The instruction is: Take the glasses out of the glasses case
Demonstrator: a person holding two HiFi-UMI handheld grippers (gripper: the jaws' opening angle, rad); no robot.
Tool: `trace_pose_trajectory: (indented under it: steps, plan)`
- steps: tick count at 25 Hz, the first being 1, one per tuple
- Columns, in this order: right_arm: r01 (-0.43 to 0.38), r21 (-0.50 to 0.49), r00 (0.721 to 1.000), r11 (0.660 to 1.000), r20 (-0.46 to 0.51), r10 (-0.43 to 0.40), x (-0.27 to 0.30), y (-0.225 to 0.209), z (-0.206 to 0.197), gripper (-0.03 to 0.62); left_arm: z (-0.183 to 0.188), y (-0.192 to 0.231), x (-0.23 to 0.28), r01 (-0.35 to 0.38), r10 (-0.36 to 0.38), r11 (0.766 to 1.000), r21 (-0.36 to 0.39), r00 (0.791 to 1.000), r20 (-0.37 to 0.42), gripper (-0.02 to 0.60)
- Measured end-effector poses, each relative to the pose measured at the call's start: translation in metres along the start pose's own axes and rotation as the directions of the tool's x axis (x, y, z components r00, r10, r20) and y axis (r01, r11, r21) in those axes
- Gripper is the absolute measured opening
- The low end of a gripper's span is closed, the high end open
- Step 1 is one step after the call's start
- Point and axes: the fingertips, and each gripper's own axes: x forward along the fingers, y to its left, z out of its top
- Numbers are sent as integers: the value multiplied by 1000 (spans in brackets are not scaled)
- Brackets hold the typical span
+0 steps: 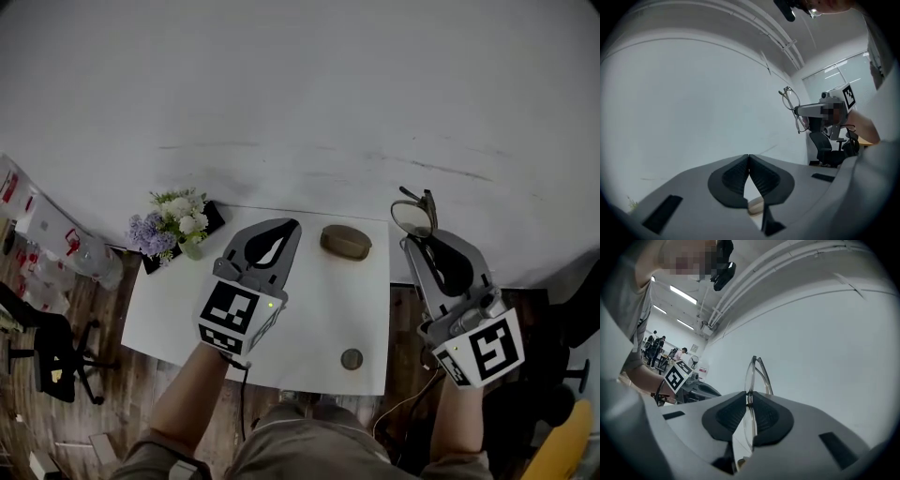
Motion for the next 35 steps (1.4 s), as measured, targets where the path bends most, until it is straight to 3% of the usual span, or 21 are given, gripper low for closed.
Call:
trace_pose_trajectory:
  steps: [7, 14, 24, 35]
  plan:
    - [-4, 133, 998, 991, 57, -3, -35, 18, 14, 61, 24, -18, -40, -6, 6, 1000, 0, 999, 48, 17]
    - [-11, 212, 999, 977, 36, 3, -52, 32, -4, 61, 11, -35, -57, -2, 2, 1000, 0, 1000, 23, 17]
    - [-58, 283, 995, 958, -60, 78, -57, 59, -48, 61, -19, -46, -67, -5, 4, 1000, -28, 999, -40, 17]
    - [-74, 303, 993, 950, -60, 97, -50, 60, -52, 61, -20, -45, -68, -8, 7, 1000, -30, 999, -54, 17]
